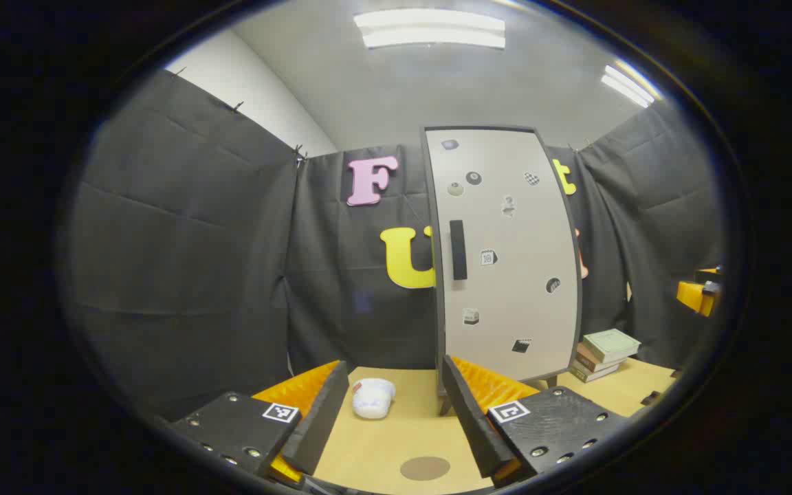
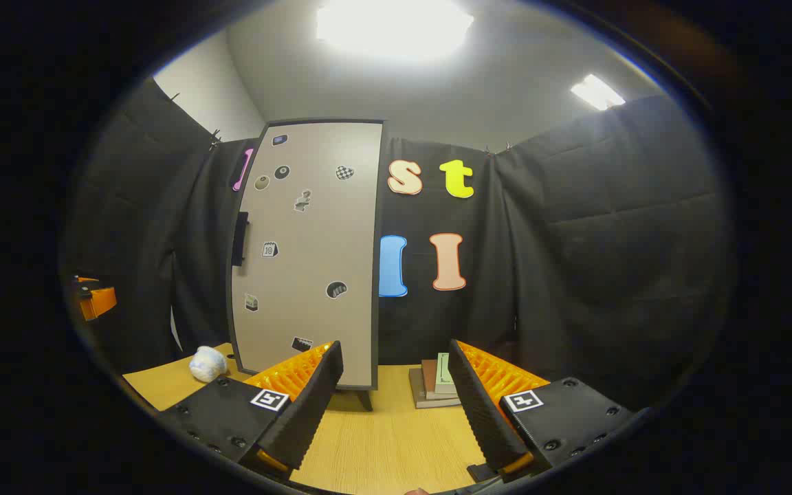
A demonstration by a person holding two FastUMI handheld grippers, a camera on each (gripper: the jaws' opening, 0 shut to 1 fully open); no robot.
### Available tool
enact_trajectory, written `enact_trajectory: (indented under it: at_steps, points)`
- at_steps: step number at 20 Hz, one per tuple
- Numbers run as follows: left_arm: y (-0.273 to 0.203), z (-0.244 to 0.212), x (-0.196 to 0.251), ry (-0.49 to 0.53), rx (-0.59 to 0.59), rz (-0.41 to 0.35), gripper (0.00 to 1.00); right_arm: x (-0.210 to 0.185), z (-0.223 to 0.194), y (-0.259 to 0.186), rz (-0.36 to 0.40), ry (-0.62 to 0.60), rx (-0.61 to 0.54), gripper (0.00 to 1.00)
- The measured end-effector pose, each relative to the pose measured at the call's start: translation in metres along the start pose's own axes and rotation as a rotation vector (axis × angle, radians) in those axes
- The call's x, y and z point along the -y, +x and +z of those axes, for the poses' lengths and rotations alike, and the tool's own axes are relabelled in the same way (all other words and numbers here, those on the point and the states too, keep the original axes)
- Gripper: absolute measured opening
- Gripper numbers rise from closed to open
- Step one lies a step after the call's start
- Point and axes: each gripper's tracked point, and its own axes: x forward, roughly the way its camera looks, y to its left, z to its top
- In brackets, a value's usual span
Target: Open the cabinet door with the right hand, grasp the bottle in the cabinet with the left hand and place it on the coaster, then close the cabinet door with the right hand.
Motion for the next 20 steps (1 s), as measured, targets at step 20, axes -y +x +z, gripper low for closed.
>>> enact_trajectory:
  at_steps: [20]
  points:
    - [-0.009, 0.012, 0.029, 0.012, 0.014, 0.008, 0.87, 0.024, -0.006, 0.006, 0.015, 0.021, -0.007, 0.97]
